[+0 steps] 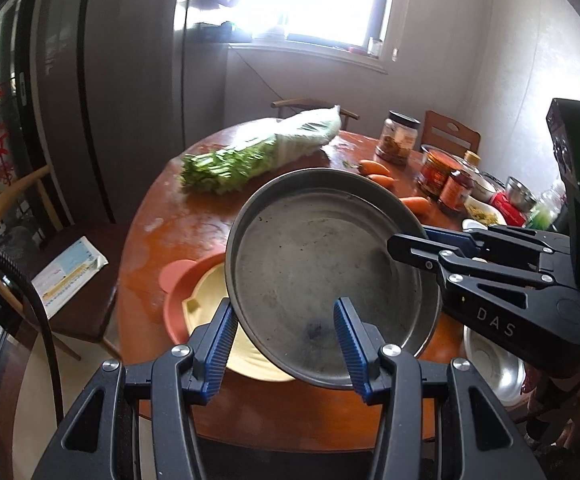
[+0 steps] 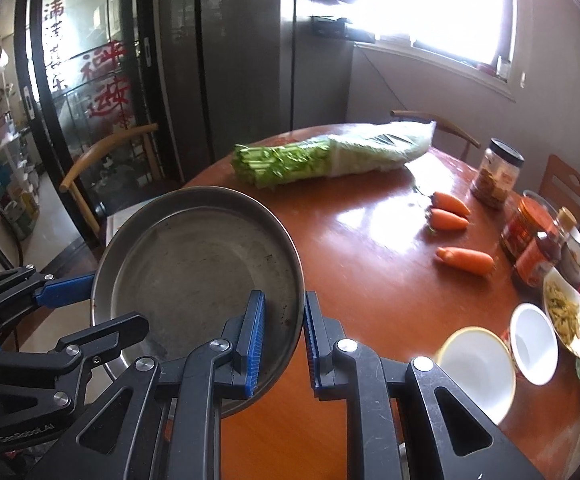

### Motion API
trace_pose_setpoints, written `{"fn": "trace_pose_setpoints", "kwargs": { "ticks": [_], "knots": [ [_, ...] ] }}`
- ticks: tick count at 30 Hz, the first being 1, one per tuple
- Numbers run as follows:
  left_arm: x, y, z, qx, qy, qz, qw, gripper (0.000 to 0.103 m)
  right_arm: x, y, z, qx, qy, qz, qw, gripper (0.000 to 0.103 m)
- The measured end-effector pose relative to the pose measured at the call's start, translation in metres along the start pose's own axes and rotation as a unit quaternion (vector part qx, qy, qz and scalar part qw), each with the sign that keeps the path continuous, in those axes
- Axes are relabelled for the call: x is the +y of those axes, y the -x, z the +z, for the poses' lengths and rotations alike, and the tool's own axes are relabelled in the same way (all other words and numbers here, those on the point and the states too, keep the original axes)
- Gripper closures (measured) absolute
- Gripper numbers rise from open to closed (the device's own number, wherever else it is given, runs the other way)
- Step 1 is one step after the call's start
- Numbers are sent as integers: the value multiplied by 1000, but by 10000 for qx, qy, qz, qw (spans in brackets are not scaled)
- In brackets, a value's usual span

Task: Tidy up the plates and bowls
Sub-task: 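Lift the steel pan with the right tool and carry it over the shell dish, then lower the steel pan onto the shell dish and open the right tool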

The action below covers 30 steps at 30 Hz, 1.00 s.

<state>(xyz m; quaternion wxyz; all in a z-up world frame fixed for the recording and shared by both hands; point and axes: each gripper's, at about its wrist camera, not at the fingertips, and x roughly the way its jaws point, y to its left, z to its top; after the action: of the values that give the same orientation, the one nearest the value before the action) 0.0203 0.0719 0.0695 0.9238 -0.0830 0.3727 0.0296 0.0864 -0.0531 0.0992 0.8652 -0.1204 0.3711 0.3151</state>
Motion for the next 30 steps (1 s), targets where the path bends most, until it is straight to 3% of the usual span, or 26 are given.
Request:
{"fn": "trace_pose_setpoints", "kwargs": {
  "ticks": [16,30],
  "knots": [
    [41,-9,4,14,292,144,9995,53,29,-26,23,47,197,127,9997,83],
    [55,-33,2,254,351,169,9989,53,39,-57,13,457,214,162,9986,82]
  ]
}}
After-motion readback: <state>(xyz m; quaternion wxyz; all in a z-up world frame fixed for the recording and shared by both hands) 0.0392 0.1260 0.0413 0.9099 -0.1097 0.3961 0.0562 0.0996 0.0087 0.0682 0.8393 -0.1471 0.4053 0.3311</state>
